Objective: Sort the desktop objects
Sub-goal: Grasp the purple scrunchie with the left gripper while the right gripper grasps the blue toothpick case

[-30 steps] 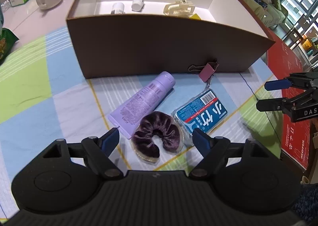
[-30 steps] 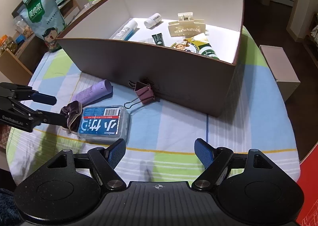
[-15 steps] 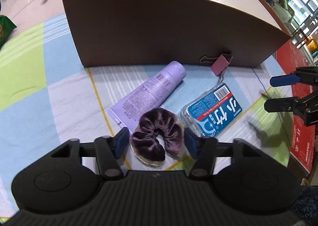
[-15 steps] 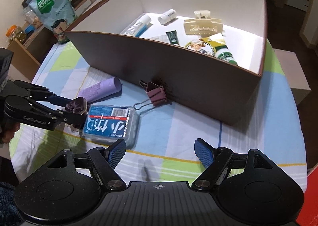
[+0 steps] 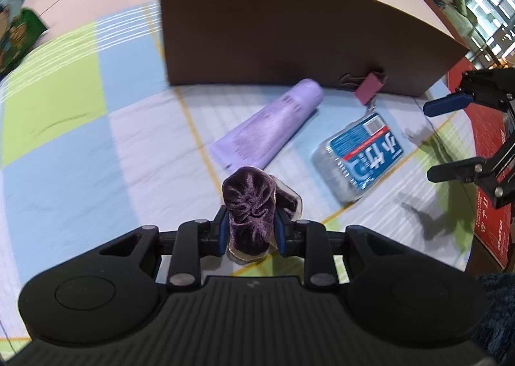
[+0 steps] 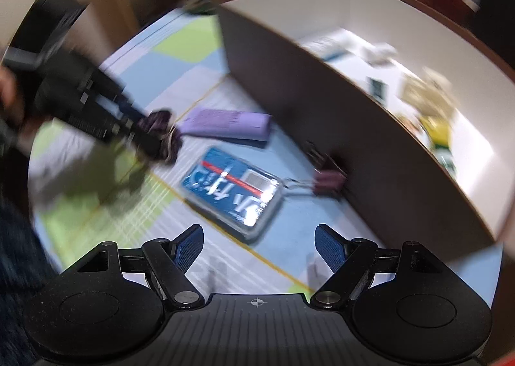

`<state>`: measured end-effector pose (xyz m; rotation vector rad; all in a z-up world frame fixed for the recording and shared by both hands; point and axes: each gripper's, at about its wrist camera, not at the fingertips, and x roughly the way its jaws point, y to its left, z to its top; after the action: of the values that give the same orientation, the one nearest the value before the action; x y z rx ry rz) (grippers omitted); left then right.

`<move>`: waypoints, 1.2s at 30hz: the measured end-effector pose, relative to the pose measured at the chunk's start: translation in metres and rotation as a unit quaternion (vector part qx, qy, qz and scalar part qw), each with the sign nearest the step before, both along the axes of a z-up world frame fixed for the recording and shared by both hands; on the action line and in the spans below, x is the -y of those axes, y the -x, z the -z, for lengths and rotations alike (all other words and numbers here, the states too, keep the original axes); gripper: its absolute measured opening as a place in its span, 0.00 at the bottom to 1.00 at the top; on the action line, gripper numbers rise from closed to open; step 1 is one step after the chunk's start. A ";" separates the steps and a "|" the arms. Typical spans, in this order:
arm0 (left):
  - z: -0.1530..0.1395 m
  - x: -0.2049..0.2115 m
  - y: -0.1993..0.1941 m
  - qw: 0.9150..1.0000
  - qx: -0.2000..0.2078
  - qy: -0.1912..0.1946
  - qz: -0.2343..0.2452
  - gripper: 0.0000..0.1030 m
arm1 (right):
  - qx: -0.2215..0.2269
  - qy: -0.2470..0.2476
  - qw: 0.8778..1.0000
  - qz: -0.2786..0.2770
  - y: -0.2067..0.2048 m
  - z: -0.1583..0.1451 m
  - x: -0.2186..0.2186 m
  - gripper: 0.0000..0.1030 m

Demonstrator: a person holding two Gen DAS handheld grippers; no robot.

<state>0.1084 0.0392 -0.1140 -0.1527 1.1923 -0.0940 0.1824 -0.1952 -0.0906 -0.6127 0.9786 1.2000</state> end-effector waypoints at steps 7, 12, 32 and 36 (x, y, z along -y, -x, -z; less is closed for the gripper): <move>0.001 -0.009 0.010 1.000 -0.004 0.003 -0.021 0.24 | 0.061 -0.001 0.988 -0.143 0.013 0.010 -0.034 0.77; -0.001 -0.010 0.011 1.000 -0.004 0.003 -0.023 0.24 | 0.046 0.000 0.981 -0.187 0.006 0.027 -0.052 0.77; 0.008 -0.012 0.012 1.000 -0.010 0.005 -0.025 0.40 | -0.021 0.038 0.999 -0.031 0.019 0.029 -0.044 0.66; 0.009 -0.009 0.011 1.000 -0.006 -0.001 -0.026 0.42 | -0.005 0.036 0.999 -0.026 0.020 0.034 -0.050 0.66</move>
<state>0.0969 0.0478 -0.1228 -0.1831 1.2000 -0.0475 0.1620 -0.1453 -0.1251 -0.6931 1.0246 1.2180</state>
